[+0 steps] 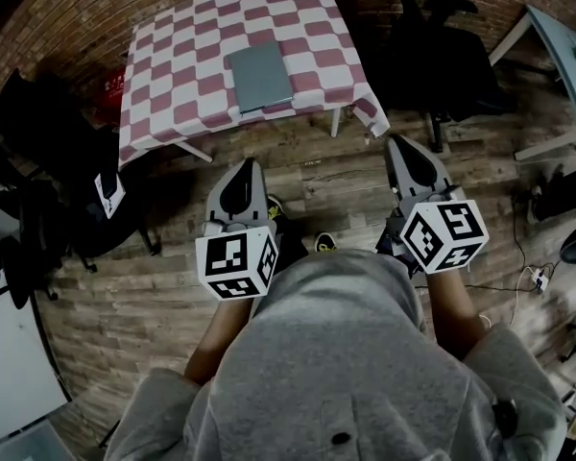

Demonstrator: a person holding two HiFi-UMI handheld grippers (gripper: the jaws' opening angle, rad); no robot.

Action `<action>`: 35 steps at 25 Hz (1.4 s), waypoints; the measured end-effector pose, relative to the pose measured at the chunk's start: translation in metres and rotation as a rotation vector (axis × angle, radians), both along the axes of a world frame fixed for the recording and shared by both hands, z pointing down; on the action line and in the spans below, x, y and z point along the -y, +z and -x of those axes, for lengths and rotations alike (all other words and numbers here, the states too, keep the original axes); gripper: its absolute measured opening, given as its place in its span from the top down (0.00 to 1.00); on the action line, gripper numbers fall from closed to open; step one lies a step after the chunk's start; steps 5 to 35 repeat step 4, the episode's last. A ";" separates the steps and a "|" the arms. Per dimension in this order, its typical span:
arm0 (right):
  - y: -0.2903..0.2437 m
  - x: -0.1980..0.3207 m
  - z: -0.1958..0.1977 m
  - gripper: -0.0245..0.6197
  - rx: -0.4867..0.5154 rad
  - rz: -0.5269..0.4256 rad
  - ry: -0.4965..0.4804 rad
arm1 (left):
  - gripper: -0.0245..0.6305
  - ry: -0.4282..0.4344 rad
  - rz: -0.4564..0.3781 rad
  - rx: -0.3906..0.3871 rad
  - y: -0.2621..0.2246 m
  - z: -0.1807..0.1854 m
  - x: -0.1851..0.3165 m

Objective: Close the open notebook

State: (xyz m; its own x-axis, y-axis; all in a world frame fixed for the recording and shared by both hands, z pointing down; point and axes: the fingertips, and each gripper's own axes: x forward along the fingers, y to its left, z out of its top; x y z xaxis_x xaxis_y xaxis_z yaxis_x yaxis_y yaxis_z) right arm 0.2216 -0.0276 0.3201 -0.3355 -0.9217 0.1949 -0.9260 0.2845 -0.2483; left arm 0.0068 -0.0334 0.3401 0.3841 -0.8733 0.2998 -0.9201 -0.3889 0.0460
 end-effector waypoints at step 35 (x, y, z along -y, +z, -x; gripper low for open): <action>0.000 -0.001 0.000 0.92 0.000 0.002 -0.012 | 0.95 -0.002 0.009 0.005 0.002 -0.002 -0.002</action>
